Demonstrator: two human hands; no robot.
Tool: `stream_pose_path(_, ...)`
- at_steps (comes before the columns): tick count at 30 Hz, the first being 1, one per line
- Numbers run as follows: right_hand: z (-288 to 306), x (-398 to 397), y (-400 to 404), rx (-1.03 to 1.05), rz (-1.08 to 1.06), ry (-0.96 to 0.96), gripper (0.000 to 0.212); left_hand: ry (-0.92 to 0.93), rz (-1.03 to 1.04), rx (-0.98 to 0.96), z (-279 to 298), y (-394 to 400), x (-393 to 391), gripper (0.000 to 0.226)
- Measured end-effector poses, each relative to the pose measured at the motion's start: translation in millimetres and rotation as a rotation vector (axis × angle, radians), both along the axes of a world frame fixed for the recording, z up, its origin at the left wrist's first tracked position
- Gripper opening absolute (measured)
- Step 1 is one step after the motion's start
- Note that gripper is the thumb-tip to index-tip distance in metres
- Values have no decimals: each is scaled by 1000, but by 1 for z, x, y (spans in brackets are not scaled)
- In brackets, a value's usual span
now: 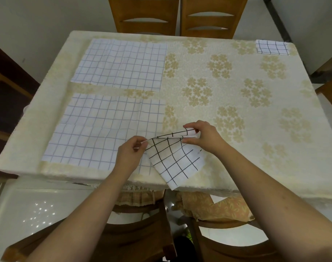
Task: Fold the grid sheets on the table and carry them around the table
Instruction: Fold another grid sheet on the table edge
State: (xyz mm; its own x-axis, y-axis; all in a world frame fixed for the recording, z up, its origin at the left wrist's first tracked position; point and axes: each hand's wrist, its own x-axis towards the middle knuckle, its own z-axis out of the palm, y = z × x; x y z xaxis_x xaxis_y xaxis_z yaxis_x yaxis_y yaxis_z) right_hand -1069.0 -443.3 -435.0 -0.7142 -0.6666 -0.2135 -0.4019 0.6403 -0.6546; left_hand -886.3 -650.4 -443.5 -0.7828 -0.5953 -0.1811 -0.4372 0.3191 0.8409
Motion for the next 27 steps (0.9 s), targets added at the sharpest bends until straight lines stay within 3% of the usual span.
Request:
stream_pose_path(2, -2, 0, -1, 52, -26, 148, 31, 9, -13, -13, 3, 1, -1, 4)
stream_pose_path(4, -1, 1, 0, 13, -103, 168, 25, 14, -26, -28, 6, 1, -3, 4)
stream_pose_path(9, 10, 6, 6, -198, -189, -17, 29, 37, -15, 4, 15, 0, -10, 6)
stream_pose_path(12, 23, 8, 9, -308, -243, -118, 18, 70, -25, -29, 27, -4, -22, 7)
stream_pose_path(16, 45, 6, 10, -481, -304, -120, 5, 224, -21, 8, 56, -10, -40, 9)
stream_pose_path(20, 72, 13, 13, -613, -343, -112, 8, 364, -27, 110, 84, -10, -49, 6)
stream_pose_path(24, 69, 29, 25, -634, -375, -170, 10, 372, -57, 109, 88, 0, -38, 7)
stream_pose_path(27, 44, 48, 40, -498, -367, -175, 7, 258, -115, 80, 67, 7, -19, 5)
